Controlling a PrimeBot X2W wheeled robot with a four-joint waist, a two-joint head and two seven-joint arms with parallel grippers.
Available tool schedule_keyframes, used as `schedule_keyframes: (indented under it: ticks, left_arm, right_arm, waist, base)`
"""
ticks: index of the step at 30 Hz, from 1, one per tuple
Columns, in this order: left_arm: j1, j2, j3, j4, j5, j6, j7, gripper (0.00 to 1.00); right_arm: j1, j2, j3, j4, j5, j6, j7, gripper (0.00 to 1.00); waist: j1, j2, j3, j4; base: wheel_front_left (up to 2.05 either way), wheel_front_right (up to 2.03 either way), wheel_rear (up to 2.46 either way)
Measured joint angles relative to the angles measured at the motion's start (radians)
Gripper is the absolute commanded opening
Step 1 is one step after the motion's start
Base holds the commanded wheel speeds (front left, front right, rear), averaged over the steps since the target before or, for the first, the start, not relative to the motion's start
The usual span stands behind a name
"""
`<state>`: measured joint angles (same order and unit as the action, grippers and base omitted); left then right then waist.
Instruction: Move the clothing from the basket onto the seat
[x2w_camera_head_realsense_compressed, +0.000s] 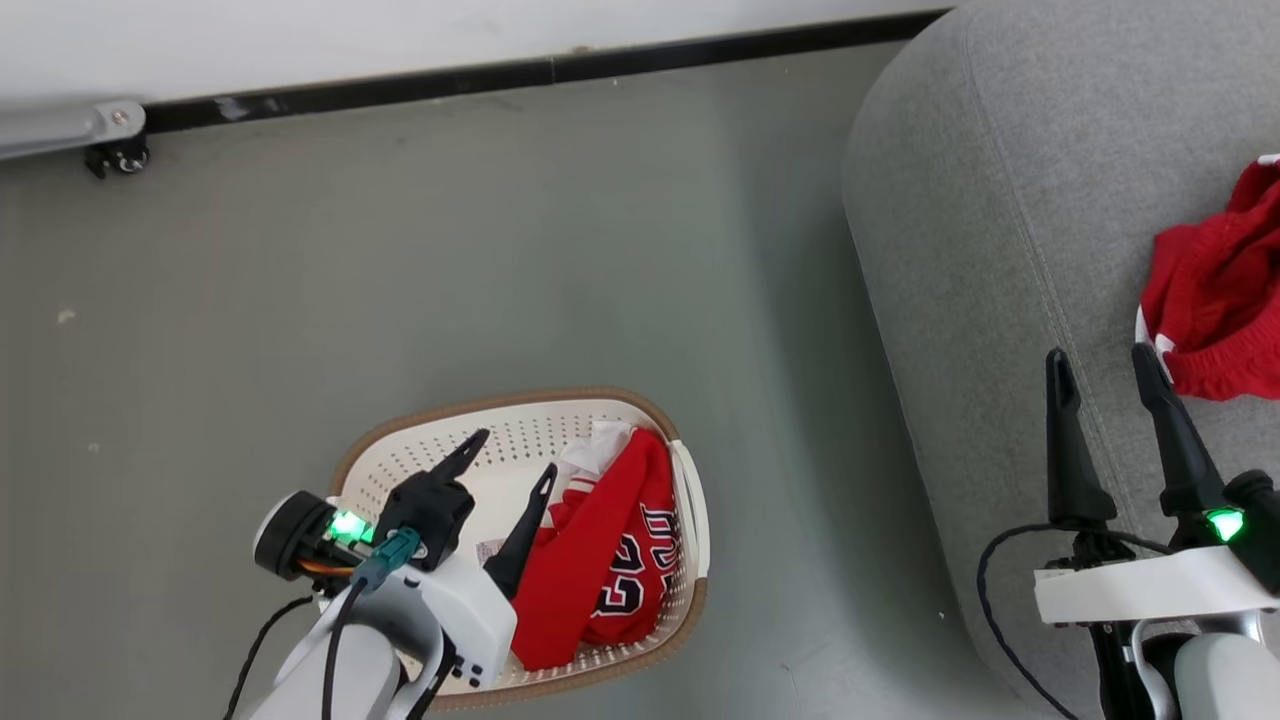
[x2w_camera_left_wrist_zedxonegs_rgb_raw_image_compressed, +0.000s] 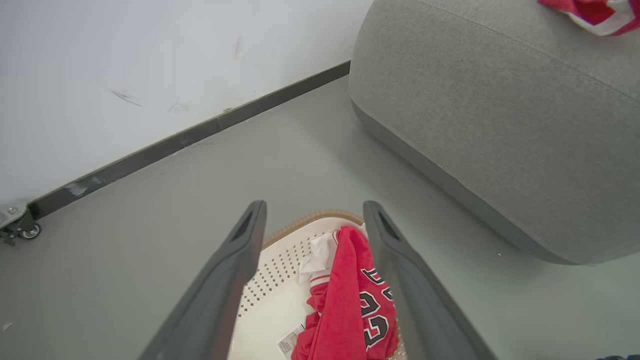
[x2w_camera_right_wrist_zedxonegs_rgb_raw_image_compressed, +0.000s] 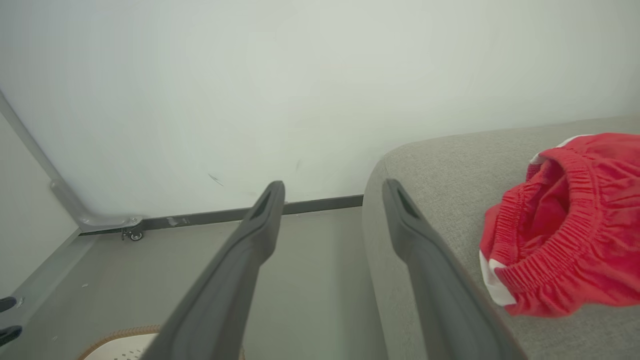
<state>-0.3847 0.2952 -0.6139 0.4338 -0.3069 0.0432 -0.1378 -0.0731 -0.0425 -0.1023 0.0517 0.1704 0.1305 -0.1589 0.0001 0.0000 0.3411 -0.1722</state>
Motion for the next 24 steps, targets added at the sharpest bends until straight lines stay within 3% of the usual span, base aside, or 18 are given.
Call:
schedule_keyframes:
  ticks: [24]
  left_arm:
    - [-0.159, -0.004, -0.021, 0.172, 0.039, -0.045, 0.032, 1.0]
  right_arm:
    - [-0.107, 0.001, 0.013, -0.021, 0.051, 0.0, -0.04, 1.0]
  waist:
    - [0.0, 0.0, 0.213, -0.091]
  base:
    - [0.0, 0.0, 0.0]
